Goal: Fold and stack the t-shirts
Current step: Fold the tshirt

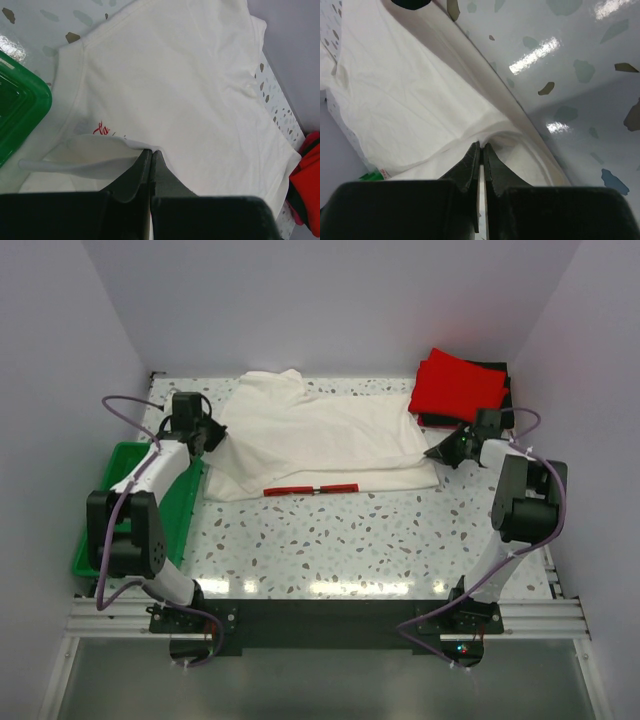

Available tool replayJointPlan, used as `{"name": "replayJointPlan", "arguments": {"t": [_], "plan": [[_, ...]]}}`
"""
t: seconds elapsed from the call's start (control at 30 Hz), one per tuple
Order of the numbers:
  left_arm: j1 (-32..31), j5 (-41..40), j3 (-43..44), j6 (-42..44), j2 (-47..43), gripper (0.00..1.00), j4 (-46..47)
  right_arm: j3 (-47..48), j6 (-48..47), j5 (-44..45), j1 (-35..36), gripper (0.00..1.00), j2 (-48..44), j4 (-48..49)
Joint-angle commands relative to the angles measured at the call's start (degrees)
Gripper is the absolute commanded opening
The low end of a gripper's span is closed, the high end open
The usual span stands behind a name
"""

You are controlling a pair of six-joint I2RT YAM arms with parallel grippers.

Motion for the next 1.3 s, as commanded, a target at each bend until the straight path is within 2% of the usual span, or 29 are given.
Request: {"name": "replayJointPlan", "arguments": {"t": [0.0, 0.37, 0.47, 0.5, 0.57, 0.6, 0.63, 0.67, 0.7, 0.77, 0.83, 1.03, 1.13, 1.27], "plan": [[0.86, -1.61, 2.24, 1.04, 0.71, 0.00, 2.21, 3.22, -0.10, -1.03, -0.31, 0.00, 1.05, 1.35], [1.48, -2.67, 0.04, 0.43, 1.59, 0.00, 3.26, 6.83, -1.51, -2.61, 0.05, 0.00, 3.87, 1.26], [1.48, -2.32, -0.14, 0.86, 1.86, 0.00, 3.79, 7.00, -1.77, -2.78, 0.22, 0.06, 4.22, 1.52], [1.48, -2.05, -0.05, 1.21, 2.12, 0.00, 3.70, 7.00, -1.77, -3.05, 0.22, 0.15, 4.13, 1.87], [1.48, -1.53, -0.23, 1.65, 2.03, 0.11, 4.05, 6.92, -1.78, -3.84, 0.22, 0.28, 3.96, 2.40], [1.48, -1.26, -0.57, 1.92, 1.51, 0.29, 4.23, 6.83, -1.86, -4.19, 0.22, 0.40, 3.35, 2.84], [1.48, -1.26, -0.58, 2.62, 1.07, 0.37, 4.31, 6.57, -2.04, -4.72, 0.39, 0.46, 2.91, 2.75], [1.48, -1.26, -0.66, 2.88, 0.46, 0.53, 4.14, 6.65, -2.30, -4.72, 0.40, 0.53, 2.03, 2.67], [1.48, -1.17, -1.10, 3.24, -1.38, 0.59, 3.79, 6.74, -3.35, -4.46, 0.48, 0.62, 0.19, 1.27], [1.48, -1.35, -2.50, 4.12, -4.02, 0.74, 3.53, 6.92, -4.75, -2.01, 0.84, 0.70, -2.36, -0.93], [1.48, -1.78, -5.66, 3.42, -8.59, 0.76, 2.30, 6.13, -6.43, 0.45, 1.36, 0.74, -6.84, -4.27], [0.95, -4.33, -18.76, -0.97, -20.81, 0.74, 0.63, -4.04, -8.10, 5.30, 1.45, 0.73, -18.69, -6.74], [-0.63, -7.49, -22.89, -2.64, -24.42, 0.70, 0.10, -9.23, -7.84, 5.12, 1.63, 0.72, -22.22, -5.51], [-4.14, -11.97, -24.83, -5.28, -24.43, 0.62, -1.13, -13.29, -8.01, 5.04, 1.89, 0.71, -23.47, -3.84]]}}
